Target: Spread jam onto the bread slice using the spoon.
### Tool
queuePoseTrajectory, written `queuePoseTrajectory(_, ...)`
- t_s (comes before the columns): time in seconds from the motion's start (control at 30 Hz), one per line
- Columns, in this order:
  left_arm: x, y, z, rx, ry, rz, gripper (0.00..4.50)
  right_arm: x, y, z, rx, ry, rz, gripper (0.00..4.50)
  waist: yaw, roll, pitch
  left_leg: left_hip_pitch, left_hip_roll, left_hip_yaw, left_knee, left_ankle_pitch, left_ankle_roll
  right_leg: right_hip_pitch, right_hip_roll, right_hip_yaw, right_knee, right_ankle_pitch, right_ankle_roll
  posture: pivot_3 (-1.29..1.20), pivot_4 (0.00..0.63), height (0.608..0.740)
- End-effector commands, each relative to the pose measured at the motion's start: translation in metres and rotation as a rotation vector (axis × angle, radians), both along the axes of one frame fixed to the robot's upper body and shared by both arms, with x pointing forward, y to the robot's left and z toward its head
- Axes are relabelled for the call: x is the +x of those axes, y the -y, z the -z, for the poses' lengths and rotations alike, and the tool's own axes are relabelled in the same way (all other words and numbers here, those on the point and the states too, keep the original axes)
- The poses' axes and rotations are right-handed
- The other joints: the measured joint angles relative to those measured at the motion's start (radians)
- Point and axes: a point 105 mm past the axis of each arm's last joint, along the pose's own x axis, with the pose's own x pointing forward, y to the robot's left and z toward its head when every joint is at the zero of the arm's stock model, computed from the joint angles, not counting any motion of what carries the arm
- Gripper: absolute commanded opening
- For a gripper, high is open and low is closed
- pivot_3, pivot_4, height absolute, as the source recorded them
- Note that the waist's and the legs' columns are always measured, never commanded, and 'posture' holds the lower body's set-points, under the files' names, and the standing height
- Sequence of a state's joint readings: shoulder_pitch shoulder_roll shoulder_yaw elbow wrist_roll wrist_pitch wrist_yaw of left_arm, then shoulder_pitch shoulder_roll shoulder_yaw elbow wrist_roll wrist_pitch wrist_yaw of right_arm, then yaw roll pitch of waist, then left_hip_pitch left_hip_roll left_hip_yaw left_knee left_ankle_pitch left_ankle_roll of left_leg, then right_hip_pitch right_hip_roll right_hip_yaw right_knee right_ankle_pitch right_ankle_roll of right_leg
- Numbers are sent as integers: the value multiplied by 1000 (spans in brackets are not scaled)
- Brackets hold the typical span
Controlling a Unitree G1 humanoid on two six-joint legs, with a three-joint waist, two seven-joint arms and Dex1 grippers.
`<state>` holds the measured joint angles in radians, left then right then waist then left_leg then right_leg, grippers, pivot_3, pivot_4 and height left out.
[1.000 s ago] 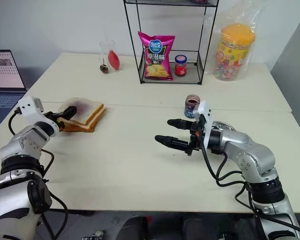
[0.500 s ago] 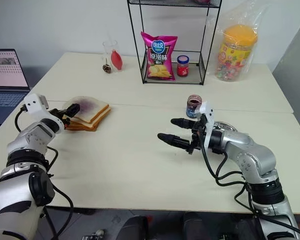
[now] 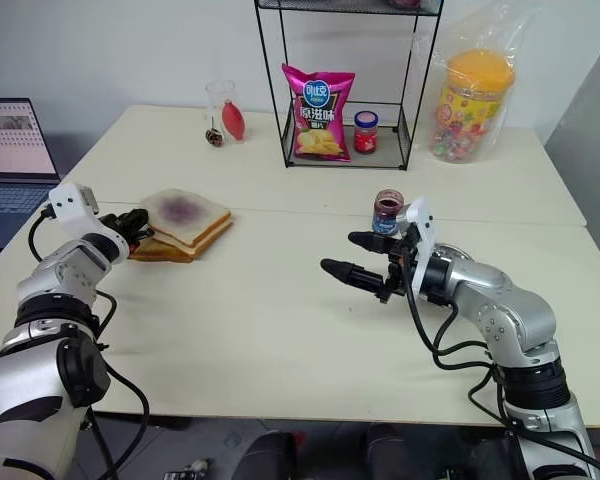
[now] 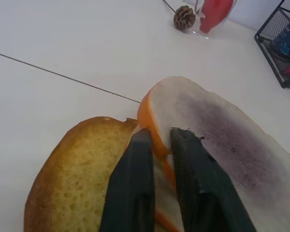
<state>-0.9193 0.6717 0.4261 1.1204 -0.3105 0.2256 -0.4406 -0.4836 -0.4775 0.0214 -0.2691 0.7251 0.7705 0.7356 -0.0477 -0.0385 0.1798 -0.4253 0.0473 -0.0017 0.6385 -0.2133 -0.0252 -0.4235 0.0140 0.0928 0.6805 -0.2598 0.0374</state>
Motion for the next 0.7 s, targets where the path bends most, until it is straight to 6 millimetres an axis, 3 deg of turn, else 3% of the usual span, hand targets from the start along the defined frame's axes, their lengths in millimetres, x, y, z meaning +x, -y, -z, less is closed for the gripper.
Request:
queuePoseTrajectory(0.03,-8,-28,-22,36,60,-130,7,-1,3,-9,9,52,5,4500,0,0,0,0,0,0,0,0,0,0,0,0,0,0,0,0,150,740)
queuePoseTrajectory(0.17,-14,-38,-26,84,68,-161,7,0,3,-10,21,53,12,4500,-5,0,0,0,0,0,1,0,0,0,0,0,0,0,0,0,150,740)
queuePoseTrajectory(0.33,-19,-45,-50,148,143,-164,7,-2,2,-9,21,52,5,4500,-5,0,0,0,0,0,1,0,0,0,0,0,0,0,0,0,150,740)
queuePoseTrajectory(0.43,-16,-5,-90,157,269,85,7,-3,5,-11,20,51,8,4500,-5,-1,1,0,0,0,2,0,0,0,0,0,0,1,0,0,150,740)
queuePoseTrajectory(0.5,-20,18,-103,147,301,228,7,-7,8,-12,13,50,-2,4500,2,-1,1,-1,0,-1,2,0,0,0,0,-1,0,1,0,0,150,740)
queuePoseTrajectory(0.6,-42,67,-130,143,345,543,7,-21,16,-15,-28,39,-51,4500,5,-1,1,-2,0,0,4,0,0,1,0,0,0,1,1,0,150,740)
queuePoseTrajectory(0.7,-63,109,-138,138,312,789,7,-32,24,-17,-70,24,-85,4500,4,-1,1,-3,0,0,5,0,0,0,-1,0,0,1,1,0,150,740)
